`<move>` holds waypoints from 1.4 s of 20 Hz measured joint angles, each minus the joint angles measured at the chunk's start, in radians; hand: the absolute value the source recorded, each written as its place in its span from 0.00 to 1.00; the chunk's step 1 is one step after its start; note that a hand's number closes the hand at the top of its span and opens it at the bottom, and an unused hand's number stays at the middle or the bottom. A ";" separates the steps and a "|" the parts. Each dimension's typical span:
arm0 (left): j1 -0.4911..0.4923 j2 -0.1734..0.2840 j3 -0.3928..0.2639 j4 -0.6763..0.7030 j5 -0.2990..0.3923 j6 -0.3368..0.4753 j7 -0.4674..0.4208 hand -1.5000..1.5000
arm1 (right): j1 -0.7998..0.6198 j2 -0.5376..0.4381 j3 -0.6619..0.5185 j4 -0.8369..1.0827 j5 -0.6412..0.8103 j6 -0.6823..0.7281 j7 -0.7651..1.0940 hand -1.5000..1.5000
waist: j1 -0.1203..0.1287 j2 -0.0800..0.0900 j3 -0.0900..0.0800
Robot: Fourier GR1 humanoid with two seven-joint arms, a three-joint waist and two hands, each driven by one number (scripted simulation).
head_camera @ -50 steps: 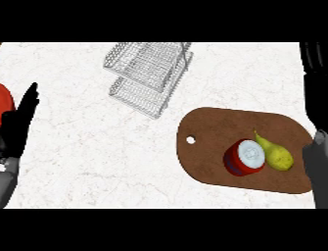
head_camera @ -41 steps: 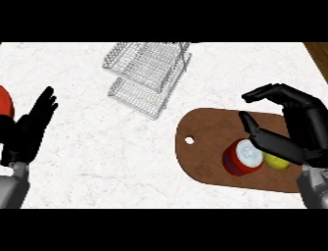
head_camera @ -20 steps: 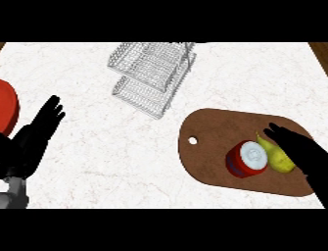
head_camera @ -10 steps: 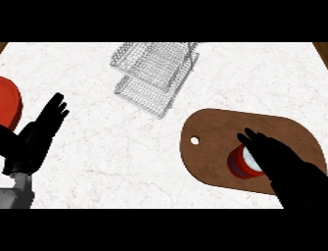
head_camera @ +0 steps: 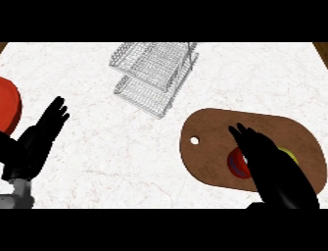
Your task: Pick the can from the cutting board and place it in the tiered basket
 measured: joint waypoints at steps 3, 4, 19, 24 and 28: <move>-0.007 -0.006 0.018 0.003 -0.002 -0.013 0.005 0.50 | 0.031 0.012 0.001 0.073 0.071 -0.044 -0.069 0.00 | -0.002 0.000 0.000; -0.012 -0.018 0.009 0.000 -0.016 -0.004 0.014 0.50 | 0.045 0.015 0.004 0.091 0.098 -0.068 -0.091 0.00 | -0.003 0.000 0.000; -0.013 -0.055 0.067 0.006 -0.057 -0.052 0.015 0.50 | 0.043 0.072 -0.094 0.223 0.225 -0.036 -0.232 1.00 | -0.001 -0.009 -0.008; -0.018 -0.065 0.074 0.030 -0.068 -0.056 -0.001 0.50 | 0.037 0.051 -0.089 0.239 0.238 -0.003 -0.290 1.00 | -0.001 -0.014 -0.012; -0.012 -0.070 0.080 0.008 -0.063 -0.059 0.023 0.50 | 0.055 0.034 -0.062 0.239 0.298 -0.029 -0.335 1.00 | 0.001 -0.017 -0.014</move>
